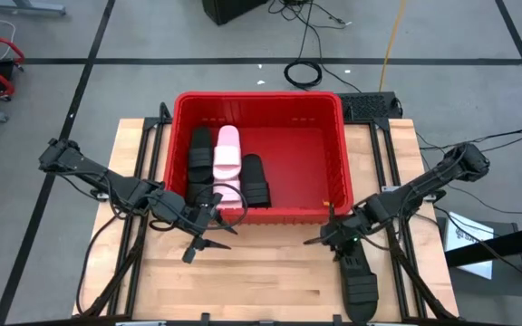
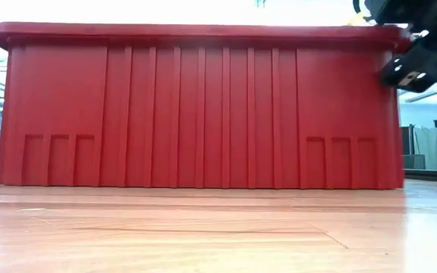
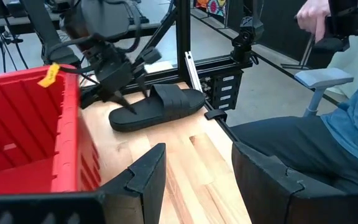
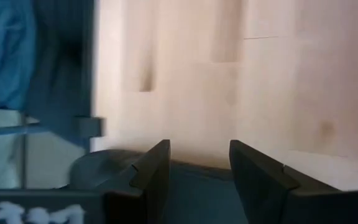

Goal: Pick and place slides into bin
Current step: Put the black slipper into the red bin

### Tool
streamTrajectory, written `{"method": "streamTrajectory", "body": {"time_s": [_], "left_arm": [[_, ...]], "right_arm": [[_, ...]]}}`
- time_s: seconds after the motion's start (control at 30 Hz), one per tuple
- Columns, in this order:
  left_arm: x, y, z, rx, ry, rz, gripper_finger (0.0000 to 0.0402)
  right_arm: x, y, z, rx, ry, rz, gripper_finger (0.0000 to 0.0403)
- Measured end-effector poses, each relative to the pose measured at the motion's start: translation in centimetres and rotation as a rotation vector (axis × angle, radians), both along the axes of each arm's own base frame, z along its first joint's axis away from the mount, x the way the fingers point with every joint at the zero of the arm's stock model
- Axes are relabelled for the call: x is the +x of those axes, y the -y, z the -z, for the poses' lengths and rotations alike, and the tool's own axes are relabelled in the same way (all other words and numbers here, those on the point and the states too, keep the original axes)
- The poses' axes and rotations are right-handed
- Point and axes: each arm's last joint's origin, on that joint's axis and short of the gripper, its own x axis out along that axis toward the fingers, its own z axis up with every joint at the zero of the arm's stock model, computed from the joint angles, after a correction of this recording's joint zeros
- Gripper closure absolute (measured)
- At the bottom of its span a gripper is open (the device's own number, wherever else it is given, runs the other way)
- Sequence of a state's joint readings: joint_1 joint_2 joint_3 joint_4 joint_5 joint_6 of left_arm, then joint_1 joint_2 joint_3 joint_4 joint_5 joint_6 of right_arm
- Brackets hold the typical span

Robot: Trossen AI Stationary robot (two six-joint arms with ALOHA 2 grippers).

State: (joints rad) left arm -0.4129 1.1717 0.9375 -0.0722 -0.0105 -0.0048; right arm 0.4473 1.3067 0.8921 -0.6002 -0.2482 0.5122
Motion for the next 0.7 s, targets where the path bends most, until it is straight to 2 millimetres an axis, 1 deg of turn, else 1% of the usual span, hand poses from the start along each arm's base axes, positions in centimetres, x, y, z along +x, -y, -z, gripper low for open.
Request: {"method": "streamTrajectory", "body": {"time_s": [0.17,0.23,0.3,0.4,0.47,0.6,0.7], "left_arm": [[0.0,0.0,0.0,0.000,-0.001,0.000,0.0222],[0.0,0.0,0.0,0.000,0.000,0.000,0.0222],[0.0,0.0,0.0,-0.001,-0.001,0.000,0.0222],[0.0,0.0,0.0,-0.001,-0.002,-0.001,0.0222],[0.0,0.0,0.0,0.000,-0.001,0.000,0.0222],[0.0,0.0,0.0,-0.002,0.000,-0.001,0.0222],[0.0,0.0,0.0,-0.004,-0.001,-0.001,0.0222]], "right_arm": [[0.1,1.2,0.2,-0.104,0.001,0.040,0.0248],[0.1,1.3,0.3,-0.108,-0.003,0.045,0.0248],[0.3,1.2,0.2,-0.057,-0.007,0.045,0.0248],[0.7,0.8,-0.2,0.066,-0.001,0.049,0.0248],[0.9,0.2,-0.6,0.134,0.033,0.031,0.0248],[0.7,-0.8,-1.3,0.233,0.053,-0.025,0.0248],[0.5,-1.2,-1.7,0.272,0.049,-0.024,0.0248]]}}
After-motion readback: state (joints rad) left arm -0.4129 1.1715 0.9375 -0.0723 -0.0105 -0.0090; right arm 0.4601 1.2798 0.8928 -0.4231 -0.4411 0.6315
